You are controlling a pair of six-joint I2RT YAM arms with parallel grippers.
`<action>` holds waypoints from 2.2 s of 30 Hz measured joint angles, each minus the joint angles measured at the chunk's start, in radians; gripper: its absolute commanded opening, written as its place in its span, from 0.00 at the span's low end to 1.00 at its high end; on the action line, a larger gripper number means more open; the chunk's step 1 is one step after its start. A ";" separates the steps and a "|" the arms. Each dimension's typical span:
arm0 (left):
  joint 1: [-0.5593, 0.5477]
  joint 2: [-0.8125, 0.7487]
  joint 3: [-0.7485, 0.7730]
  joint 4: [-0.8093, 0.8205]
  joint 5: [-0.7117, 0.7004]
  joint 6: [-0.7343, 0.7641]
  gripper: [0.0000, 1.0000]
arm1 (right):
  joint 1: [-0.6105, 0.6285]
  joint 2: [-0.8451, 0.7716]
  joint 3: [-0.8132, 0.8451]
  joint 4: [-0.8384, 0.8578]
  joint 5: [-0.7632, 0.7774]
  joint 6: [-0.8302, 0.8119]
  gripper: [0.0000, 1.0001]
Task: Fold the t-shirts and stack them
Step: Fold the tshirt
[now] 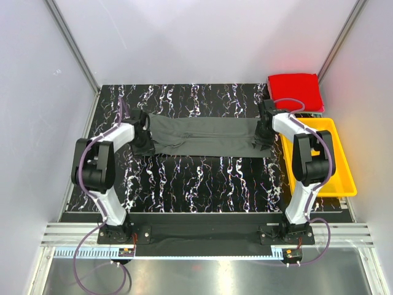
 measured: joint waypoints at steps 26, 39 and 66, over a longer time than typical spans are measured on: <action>0.111 -0.050 0.197 -0.055 -0.034 0.015 0.65 | 0.182 -0.293 -0.349 -0.012 0.058 0.323 0.41; 0.048 0.003 0.158 0.116 0.284 -0.059 0.66 | 0.169 -0.191 -0.247 -0.023 0.294 0.320 0.33; 0.031 0.174 0.340 0.136 0.195 0.007 0.48 | 0.209 -0.259 -0.111 0.055 0.127 0.160 0.42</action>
